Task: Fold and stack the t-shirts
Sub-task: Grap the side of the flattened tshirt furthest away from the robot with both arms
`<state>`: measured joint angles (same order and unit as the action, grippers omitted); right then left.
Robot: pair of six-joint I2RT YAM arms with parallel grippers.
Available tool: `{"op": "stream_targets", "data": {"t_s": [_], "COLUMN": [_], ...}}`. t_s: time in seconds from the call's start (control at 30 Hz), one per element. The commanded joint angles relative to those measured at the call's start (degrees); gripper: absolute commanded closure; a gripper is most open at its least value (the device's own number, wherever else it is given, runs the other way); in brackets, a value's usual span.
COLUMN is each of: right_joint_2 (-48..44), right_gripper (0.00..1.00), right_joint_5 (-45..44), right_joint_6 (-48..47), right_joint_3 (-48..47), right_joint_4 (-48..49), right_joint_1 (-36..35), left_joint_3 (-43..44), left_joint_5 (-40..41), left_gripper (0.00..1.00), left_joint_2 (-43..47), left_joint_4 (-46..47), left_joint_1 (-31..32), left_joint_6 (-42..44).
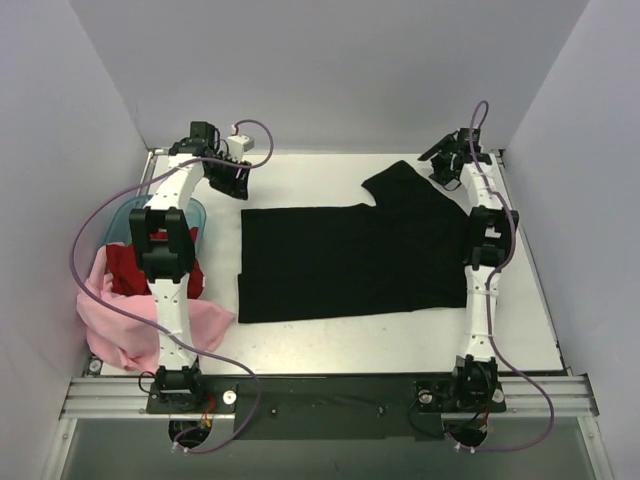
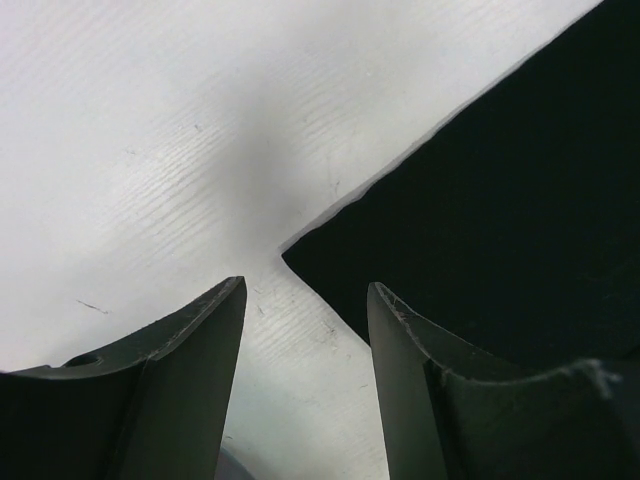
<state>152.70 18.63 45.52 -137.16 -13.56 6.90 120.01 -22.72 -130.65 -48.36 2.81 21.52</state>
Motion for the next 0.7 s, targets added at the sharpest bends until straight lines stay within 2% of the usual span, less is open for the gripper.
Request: {"op": "stream_targets", "data": {"t_s": [0.0,0.2,0.27,0.3,0.33,0.37,0.4,0.57,0.67], "right_joint_2": [2.42,3.92,3.22,2.95,2.43,2.25,1.81,-1.78,-4.51], "right_gripper": [0.41,0.47,0.60,0.75,0.82,0.94,0.99,1.00,1.00], "right_joint_5": [-1.24,1.32,1.06,0.45,0.18,-0.17,-0.26,1.40,2.99], "right_joint_6": [4.31,5.20,4.32,3.53,3.26,2.48,2.21,0.63,-1.30], "right_joint_3": [-1.35,-1.53,-0.04,0.40,0.49,0.67,0.93,3.39,6.20], "right_joint_4": [-1.55,-2.96,-1.74,-1.38,-1.03,-0.85,-0.50,0.90,1.70], "right_joint_1": [-3.38,-4.87,-4.79,-4.79,-4.79,-4.87,-4.87,-4.52,-4.52], "left_joint_3": [3.22,2.60,2.51,2.43,2.51,2.60,2.51,3.13,6.45], "left_joint_5": [-2.58,-4.97,-4.88,-5.31,-5.66,-6.54,-6.81,-6.90,-7.07], "left_gripper": [0.38,0.37,0.37,0.37,0.37,0.37,0.37,0.37,0.36], "left_joint_2": [-1.88,-2.85,-3.12,-3.21,-3.47,-3.47,-3.47,-3.56,-5.05], "left_joint_4": [-5.86,-9.90,-10.44,-10.79,-11.75,-12.37,-13.33,-12.73,-12.64], "left_joint_1": [-0.35,-0.35,-0.26,-0.26,-0.17,-0.08,0.00,-0.26,-0.17], "left_joint_6": [5.88,13.97,15.65,16.18,17.93,19.08,20.83,23.65,25.41]}}
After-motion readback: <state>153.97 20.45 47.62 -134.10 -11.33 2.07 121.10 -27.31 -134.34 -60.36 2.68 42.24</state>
